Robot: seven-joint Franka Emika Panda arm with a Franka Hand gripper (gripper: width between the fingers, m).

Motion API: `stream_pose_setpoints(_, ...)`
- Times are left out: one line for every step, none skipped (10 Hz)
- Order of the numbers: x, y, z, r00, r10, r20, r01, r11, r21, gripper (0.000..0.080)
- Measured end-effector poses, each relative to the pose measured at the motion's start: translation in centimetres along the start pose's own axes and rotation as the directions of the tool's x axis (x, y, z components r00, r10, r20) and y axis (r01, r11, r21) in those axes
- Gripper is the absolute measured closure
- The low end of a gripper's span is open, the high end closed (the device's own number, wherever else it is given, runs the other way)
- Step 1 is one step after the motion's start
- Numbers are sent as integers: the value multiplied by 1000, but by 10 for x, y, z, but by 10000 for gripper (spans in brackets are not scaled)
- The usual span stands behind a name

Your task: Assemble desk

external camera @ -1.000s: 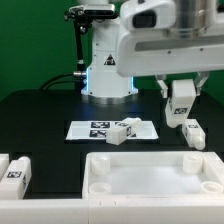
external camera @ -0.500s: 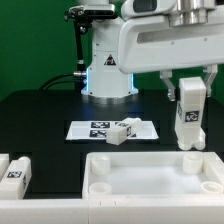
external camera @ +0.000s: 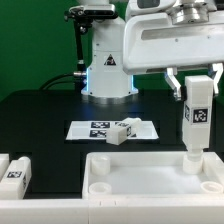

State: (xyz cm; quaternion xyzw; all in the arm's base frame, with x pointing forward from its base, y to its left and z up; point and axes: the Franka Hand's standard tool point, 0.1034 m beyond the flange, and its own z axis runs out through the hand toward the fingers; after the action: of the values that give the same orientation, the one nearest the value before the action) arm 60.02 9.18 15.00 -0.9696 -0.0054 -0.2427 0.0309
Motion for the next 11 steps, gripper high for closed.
stream_pose_setpoints(8,-4,5,999,-33,7,33,999,-1,515)
stream_pose_setpoints(18,-7,10,997,-70,14,70,998,-1,515)
stream_pose_setpoints(25,-14,14,996,-90,12,89,996,3,515)
stream_pose_setpoints(22,-12,14,997,-81,14,81,997,2,515)
stream_pose_setpoints(21,-11,15,997,-81,16,81,997,1,515)
stream_pose_setpoints(20,-10,17,996,-85,14,86,996,-1,515)
stream_pose_setpoints(16,-8,24,996,-90,16,90,996,-5,515)
stream_pose_setpoints(16,-8,29,996,-91,19,91,996,-6,515)
stream_pose_setpoints(20,-10,33,996,-93,16,93,996,-6,515)
stream_pose_setpoints(21,-12,36,995,-94,15,94,996,-5,515)
stream_pose_setpoints(20,-12,39,995,-95,17,95,995,-5,515)
